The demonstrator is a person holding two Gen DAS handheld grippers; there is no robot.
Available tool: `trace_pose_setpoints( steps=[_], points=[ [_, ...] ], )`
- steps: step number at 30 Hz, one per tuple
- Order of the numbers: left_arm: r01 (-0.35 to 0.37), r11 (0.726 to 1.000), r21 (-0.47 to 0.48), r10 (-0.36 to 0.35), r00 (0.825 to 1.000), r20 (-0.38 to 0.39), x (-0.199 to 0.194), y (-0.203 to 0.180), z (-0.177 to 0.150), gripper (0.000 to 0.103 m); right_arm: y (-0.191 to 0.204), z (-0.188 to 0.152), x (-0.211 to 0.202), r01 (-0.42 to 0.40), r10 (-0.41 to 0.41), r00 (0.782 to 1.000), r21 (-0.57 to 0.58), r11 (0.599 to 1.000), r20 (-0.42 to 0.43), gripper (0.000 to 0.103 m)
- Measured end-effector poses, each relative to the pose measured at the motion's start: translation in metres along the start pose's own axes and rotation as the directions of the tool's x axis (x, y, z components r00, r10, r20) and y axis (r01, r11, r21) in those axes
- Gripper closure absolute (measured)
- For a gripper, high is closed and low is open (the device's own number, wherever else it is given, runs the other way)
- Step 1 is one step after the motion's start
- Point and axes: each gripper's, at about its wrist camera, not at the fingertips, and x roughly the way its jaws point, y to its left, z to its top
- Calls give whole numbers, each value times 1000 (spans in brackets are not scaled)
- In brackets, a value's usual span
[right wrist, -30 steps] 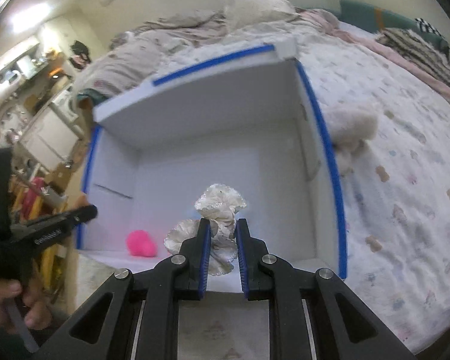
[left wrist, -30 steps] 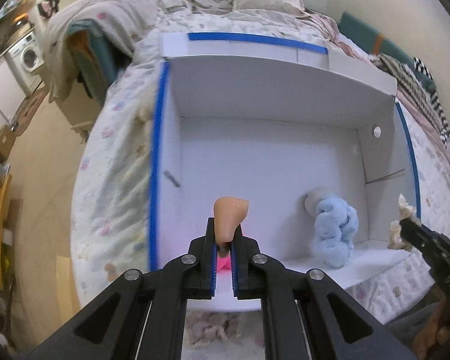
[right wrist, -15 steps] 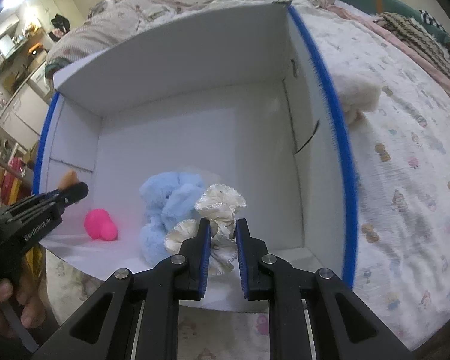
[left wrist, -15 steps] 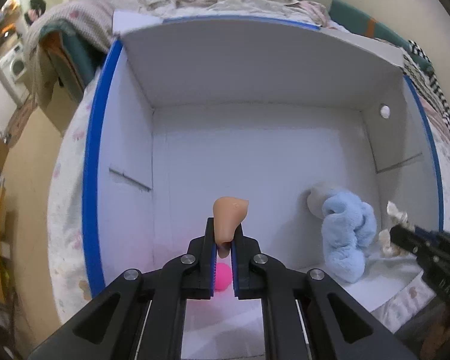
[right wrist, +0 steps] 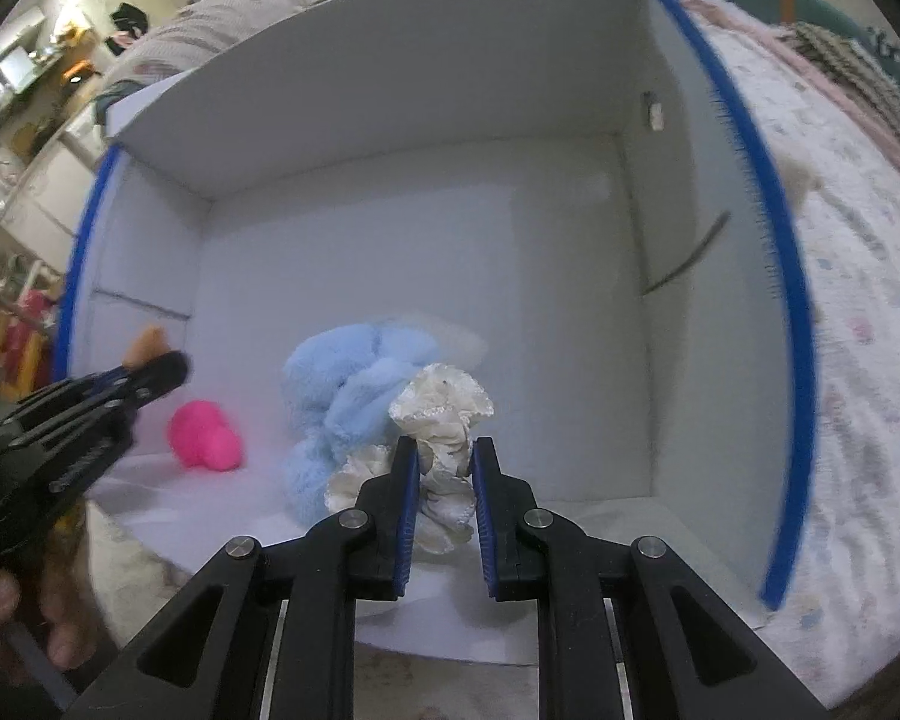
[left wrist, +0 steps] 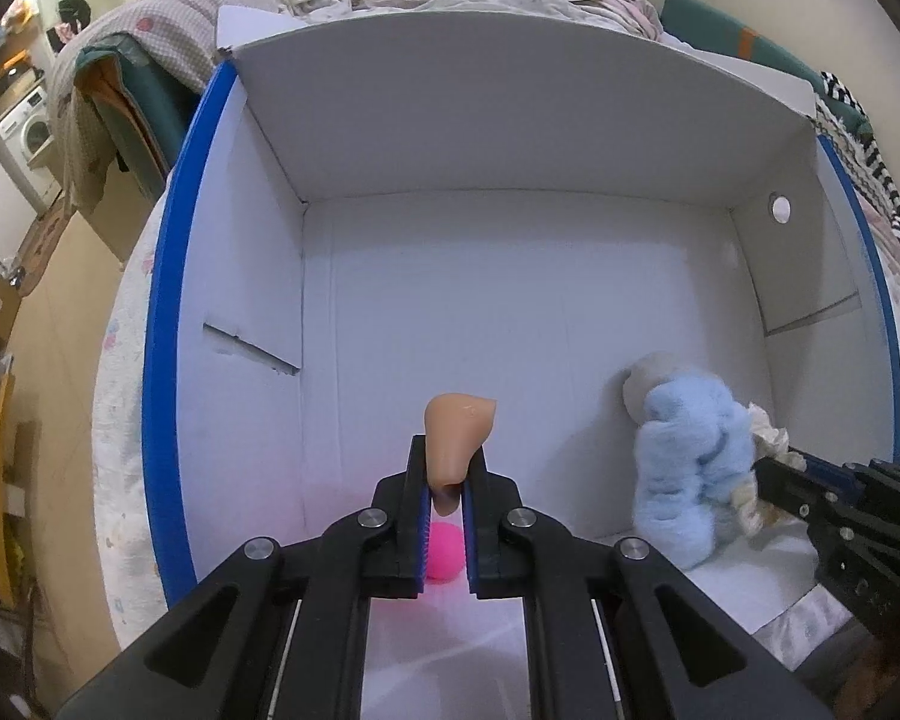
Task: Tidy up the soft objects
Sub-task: 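Carry the foam piece and beige cloth over the box with both tools, then open both tools to release the foam piece and cloth into the box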
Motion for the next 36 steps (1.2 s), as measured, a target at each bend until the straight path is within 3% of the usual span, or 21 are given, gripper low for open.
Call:
trace_pose_setpoints(
  steps=[3,6,10,12,13,14,16,17,19,24,29,36],
  points=[
    [-7,1000,19,7,1000,3,0,-4,-1,95,5,1,-4,-43,43,999,-6,999,14,84],
    [-13,1000,27,13,1000,6,-1,-8,-3,95,3,1,-7,-14,14,1000,-5,1000,26,84],
    [-22,999,28,22,1000,2,-2,-8,-5,88,-4,1,-5,-5,4,1000,32,999,17,82],
    [-22,999,27,22,1000,-1,-3,-6,-5,82,-6,2,-7,-2,0,1000,44,999,24,75],
    [-19,1000,25,19,1000,0,-3,-6,-5,76,-7,3,-8,0,-2,1000,49,999,31,65],
    [-19,1000,21,19,1000,1,-3,-4,-3,72,-7,2,-9,0,-2,999,52,999,38,47],
    [-23,1000,12,23,1000,13,-6,-2,-2,58,-7,4,-13,2,-5,998,59,998,56,28],
    [-24,1000,8,24,999,22,-8,-1,-3,49,-8,4,-15,-2,-2,998,61,998,64,28],
    [-34,999,1,34,998,45,-13,0,-2,42,-8,5,-15,-6,2,998,67,998,63,25],
    [-37,999,-12,37,997,66,-21,2,-1,42,-6,6,-24,-38,31,992,54,998,122,0],
    [-76,997,-2,76,994,74,-25,1,1,41,-2,8,-32,-37,32,982,22,999,187,0],
    [-65,998,12,63,992,109,-32,1,3,41,-5,10,-36,-95,81,977,64,993,196,0]
  ],
)
